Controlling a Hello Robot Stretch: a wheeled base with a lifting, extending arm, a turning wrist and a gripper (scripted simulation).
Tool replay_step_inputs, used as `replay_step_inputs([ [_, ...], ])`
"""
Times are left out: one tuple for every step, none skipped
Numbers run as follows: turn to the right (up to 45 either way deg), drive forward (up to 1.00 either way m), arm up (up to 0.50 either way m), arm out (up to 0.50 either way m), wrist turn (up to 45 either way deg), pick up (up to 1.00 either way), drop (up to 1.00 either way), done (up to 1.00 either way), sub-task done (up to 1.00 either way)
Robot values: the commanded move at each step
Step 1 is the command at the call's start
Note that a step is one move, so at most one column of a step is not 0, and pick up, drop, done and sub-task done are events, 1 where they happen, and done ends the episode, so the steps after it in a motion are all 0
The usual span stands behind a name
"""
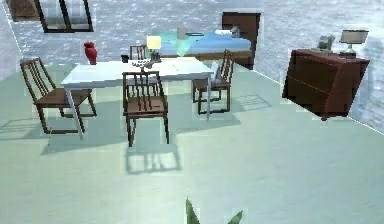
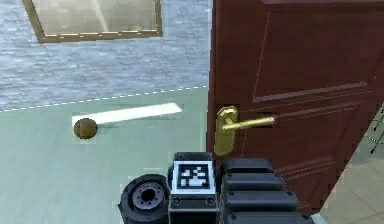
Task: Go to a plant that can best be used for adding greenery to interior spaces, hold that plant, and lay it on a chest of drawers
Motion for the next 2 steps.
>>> replay_step_inputs([
  [24.0, 0.0, 0.0, 0.0, 0.0, 0.0, 0.0, 0.0, 0.0],
  [0.0, 1.0, 0.0, 0.0, 0.0, 0.0, 0.0, 0.0, 0.0],
])
